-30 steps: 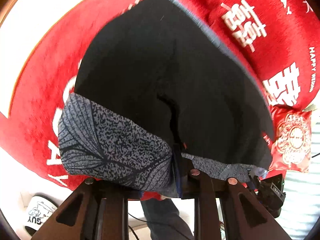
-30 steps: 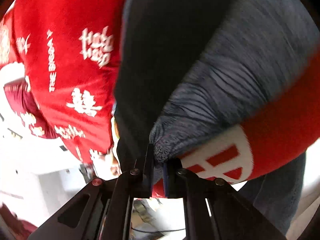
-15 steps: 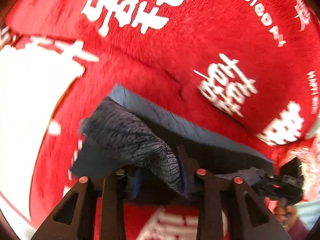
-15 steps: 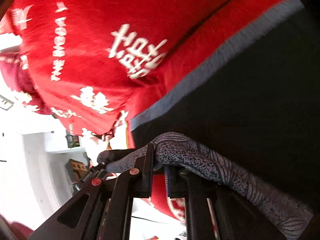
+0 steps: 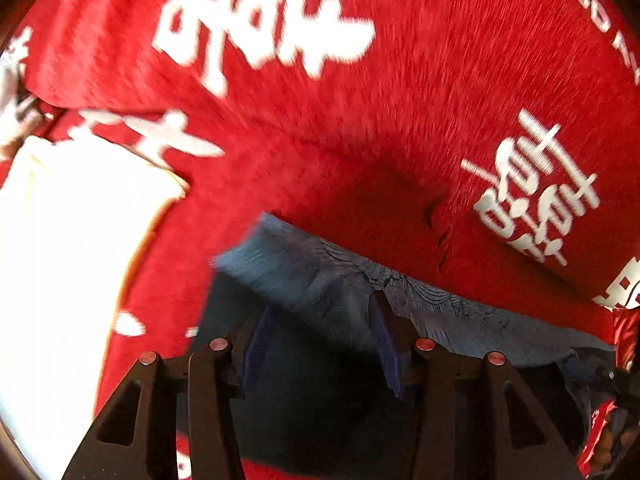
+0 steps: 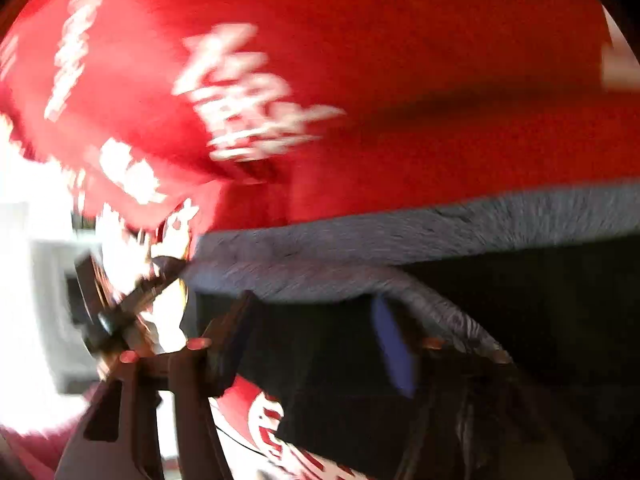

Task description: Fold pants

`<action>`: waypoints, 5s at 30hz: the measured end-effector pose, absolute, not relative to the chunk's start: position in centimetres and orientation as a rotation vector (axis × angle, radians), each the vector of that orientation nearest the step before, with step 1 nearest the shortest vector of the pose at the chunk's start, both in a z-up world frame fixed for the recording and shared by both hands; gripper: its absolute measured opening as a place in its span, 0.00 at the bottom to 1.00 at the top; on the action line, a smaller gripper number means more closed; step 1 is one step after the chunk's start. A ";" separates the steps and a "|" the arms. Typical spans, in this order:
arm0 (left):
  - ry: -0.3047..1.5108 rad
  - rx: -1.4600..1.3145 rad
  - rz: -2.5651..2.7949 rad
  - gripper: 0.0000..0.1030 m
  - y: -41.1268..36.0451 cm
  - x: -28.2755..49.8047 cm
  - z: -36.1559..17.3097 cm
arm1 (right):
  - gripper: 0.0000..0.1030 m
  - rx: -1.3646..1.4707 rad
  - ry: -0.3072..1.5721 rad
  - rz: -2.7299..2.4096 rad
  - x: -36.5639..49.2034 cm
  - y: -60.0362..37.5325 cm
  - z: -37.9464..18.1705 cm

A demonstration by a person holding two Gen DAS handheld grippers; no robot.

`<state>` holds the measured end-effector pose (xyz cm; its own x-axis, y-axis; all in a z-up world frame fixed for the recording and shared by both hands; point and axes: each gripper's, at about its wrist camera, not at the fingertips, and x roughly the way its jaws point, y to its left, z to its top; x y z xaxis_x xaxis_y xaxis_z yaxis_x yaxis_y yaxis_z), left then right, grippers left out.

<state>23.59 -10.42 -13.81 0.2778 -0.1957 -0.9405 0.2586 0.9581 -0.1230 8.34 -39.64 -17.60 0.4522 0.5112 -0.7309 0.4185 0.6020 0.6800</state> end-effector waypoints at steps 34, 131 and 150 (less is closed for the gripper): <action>1.357 0.464 -0.895 0.79 -29.6 1.0 -13.9 | 0.61 1.230 0.980 -0.446 -19.9 -41.7 -13.4; 1.272 0.505 -0.582 0.85 -49.1 1.9 -19.0 | 0.24 0.710 1.164 -0.623 -17.8 -71.4 -16.7; 1.356 0.522 -0.548 0.91 -39.7 -1.9 -19.0 | 0.35 0.798 1.211 -0.565 -20.9 -64.1 -14.5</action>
